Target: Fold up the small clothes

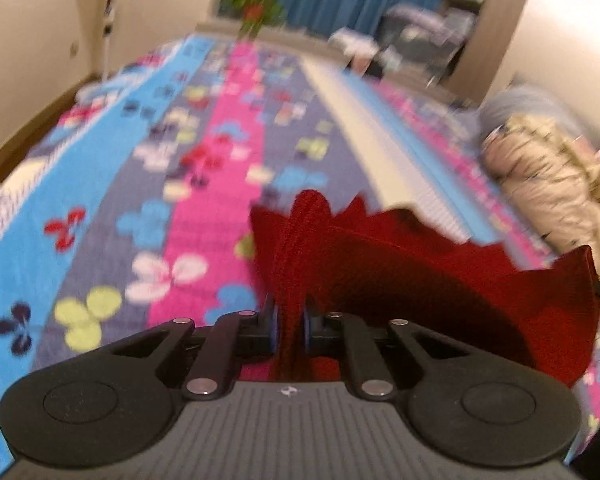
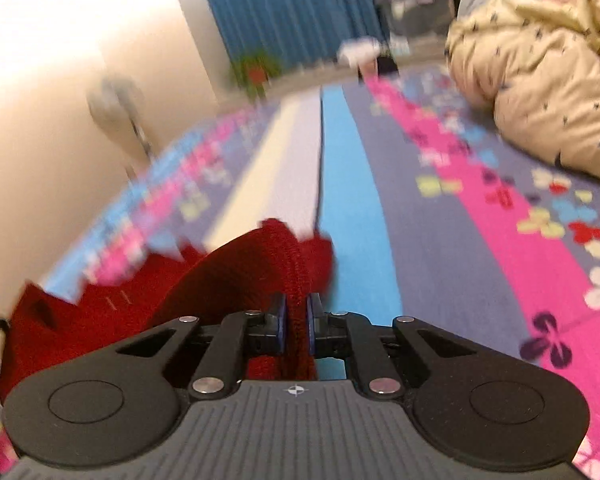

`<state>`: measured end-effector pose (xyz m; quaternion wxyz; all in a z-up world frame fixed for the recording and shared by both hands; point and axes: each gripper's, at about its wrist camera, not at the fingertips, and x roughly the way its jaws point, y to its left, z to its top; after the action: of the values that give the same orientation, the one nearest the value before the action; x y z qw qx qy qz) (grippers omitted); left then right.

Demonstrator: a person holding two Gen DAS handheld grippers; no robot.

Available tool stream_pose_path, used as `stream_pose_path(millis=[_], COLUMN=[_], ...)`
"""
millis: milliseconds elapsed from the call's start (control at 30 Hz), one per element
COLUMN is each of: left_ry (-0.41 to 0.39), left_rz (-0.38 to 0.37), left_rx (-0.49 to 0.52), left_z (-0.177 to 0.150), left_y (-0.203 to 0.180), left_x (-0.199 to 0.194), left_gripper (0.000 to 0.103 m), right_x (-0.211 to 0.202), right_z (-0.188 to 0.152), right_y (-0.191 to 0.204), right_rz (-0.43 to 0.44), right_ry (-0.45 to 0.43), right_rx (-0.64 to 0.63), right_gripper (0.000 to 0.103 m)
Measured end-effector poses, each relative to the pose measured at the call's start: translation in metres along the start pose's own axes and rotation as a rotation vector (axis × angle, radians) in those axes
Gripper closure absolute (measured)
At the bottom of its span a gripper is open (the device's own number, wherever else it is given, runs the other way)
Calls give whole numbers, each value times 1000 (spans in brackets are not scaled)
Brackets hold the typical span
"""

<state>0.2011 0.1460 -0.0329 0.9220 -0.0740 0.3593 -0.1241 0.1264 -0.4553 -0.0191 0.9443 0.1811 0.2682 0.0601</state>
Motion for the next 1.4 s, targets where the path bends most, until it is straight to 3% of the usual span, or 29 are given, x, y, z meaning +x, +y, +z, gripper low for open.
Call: stream_pose_path(millis=[167, 433, 500, 533, 567, 633, 667, 700, 733, 767, 867, 967, 1033, 1100, 1200, 1233, 1267, 1300, 1400], left_ry=[-171, -328, -331, -292, -184, 100, 188, 194, 164, 128, 7, -92, -112, -63, 44, 51, 52, 61, 115], left_rz=[19, 106, 133, 155, 168, 185, 208, 193, 180, 176, 152, 149, 183, 204, 208, 198, 186, 171, 94], left_rx=[-12, -68, -84, -95, -114, -157, -204, -258, -274, -254, -213, -231, -213, -211, -250, -254, -258, -265, -301], left_z=[14, 32, 35, 37, 37, 27, 18, 16, 19, 24, 36, 39, 37, 36, 30, 29, 27, 25, 13], left_y=[1, 4, 11, 17, 28, 45, 52, 56, 56, 53, 44, 41, 38, 41, 49, 49, 51, 52, 52], left_x=[-14, -1, 8, 20, 43, 95, 111, 116, 115, 111, 98, 91, 94, 106, 112, 106, 100, 93, 75], left_gripper=[92, 92, 92, 91, 91, 91, 91, 91, 92, 92, 92, 92, 92, 90, 78, 70, 57, 52, 43], right_x=[-17, 6, 18, 29, 48, 99, 127, 152, 167, 169, 155, 143, 145, 155, 178, 178, 170, 161, 139], right_z=[14, 33, 36, 39, 42, 43, 37, 27, 17, 15, 36, 47, 46, 42, 28, 25, 25, 25, 19], right_y=[0, 21, 28, 27, 25, 13, 0, -16, -31, -39, -22, -13, -15, -20, -30, -33, -29, -30, -30], right_rz=[-8, -52, -61, -70, -104, -198, -228, -273, -289, -273, -242, -200, -220, -243, -277, -309, -320, -319, -265], right_ry=[-183, -396, -436, -424, -366, -138, 6, 149, 236, 228, 75, -68, -97, -59, 120, 142, 134, 120, 149], right_rx=[-13, -66, -72, -55, -38, 7, 64, 132, 217, 278, 140, 93, 96, 109, 144, 148, 146, 147, 193], right_gripper=[93, 94, 94, 94, 94, 94, 94, 94, 94, 94, 94, 94, 94, 94, 89, 81, 75, 72, 59])
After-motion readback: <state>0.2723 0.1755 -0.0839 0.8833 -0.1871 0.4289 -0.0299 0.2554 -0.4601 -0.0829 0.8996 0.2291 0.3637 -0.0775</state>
